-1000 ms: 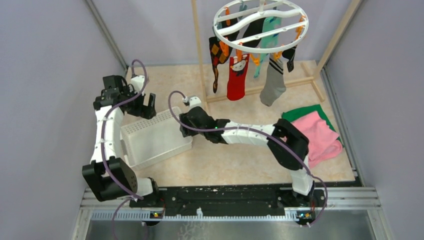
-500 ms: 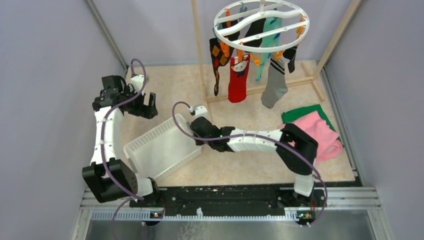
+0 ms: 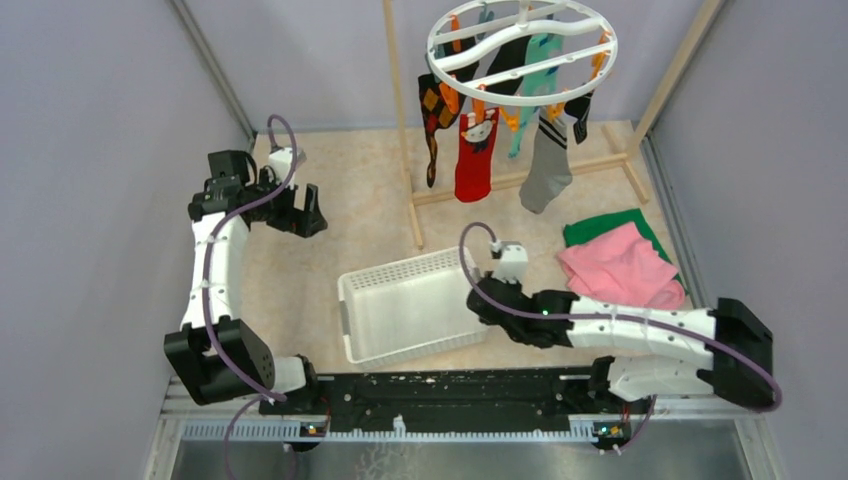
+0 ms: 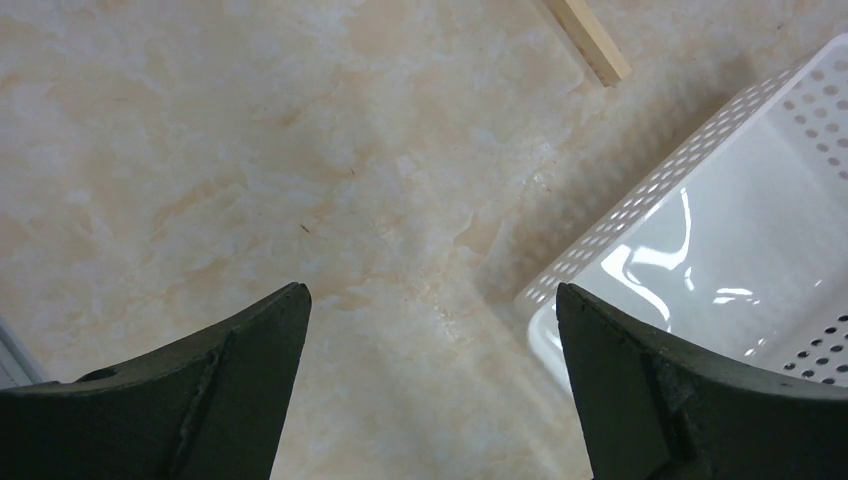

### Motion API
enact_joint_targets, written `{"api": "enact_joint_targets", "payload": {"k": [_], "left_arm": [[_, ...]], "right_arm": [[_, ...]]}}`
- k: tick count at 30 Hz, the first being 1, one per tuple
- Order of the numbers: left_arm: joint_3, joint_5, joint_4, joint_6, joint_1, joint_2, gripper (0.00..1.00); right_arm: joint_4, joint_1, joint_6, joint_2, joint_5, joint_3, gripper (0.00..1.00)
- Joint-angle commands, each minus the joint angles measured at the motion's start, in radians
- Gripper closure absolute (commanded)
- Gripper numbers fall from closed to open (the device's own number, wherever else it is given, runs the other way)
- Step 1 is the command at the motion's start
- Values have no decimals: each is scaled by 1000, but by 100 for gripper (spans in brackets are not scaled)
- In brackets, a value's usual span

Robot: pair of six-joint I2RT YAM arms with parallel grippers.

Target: Remove the socks clipped to the hanger

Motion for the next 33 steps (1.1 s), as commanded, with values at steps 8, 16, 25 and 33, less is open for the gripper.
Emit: {"api": "enact_joint_targets", "payload": {"k": [8,16,25,33], "left_arm": [[22,4,41,-45,-149,38,1],[127,-19,178,-220,-301,153,1],[383,-23,288,-343,-385,383,1],[481,-40,384,-397,-394,481,1]], "right_arm": [[-524,9,402,-232,251,-81,100],[-758,10,587,-210,307,-31,71],[-718,8,404,-305,317,92,32],[-354,8,-12,-324,249,163,21]]}}
